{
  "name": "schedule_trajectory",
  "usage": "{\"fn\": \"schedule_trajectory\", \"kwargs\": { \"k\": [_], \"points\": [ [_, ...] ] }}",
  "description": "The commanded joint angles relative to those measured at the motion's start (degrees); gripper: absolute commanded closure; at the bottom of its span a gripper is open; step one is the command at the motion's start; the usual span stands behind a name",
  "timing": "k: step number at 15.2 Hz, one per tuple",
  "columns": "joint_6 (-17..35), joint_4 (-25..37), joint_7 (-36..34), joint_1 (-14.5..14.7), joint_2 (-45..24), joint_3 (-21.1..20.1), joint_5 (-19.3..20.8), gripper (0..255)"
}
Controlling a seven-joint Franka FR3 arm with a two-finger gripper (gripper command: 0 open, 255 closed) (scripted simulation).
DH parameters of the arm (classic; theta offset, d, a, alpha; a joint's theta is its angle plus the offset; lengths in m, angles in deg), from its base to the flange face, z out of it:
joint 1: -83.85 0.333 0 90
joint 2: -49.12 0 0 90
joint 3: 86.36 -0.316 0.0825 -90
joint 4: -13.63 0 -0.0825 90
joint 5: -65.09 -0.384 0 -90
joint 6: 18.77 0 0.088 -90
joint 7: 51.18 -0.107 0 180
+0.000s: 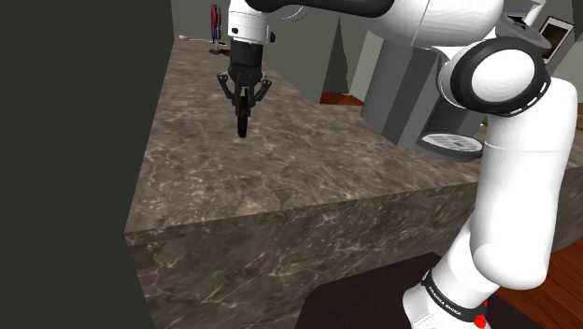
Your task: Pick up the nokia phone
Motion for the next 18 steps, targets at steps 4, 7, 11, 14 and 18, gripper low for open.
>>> {"fn": "schedule_trajectory", "kwargs": {
  "k": [4,7,11,14,18],
  "points": [
    [-2.87,3.82,-0.2,0.4,-1.0,-0.03,0.28,255],
    [-5.88,8.04,-0.43,0.9,-2.21,-0.05,0.63,255],
    [-10.39,14.81,-0.77,1.84,-4.49,-0.05,1.29,255],
    [-14.43,21.37,-1.02,2.9,-7.01,0.01,2.01,255],
    [-18.07,27.76,-1.18,4.07,-9.74,0.17,2.77,255]
  ]
}}
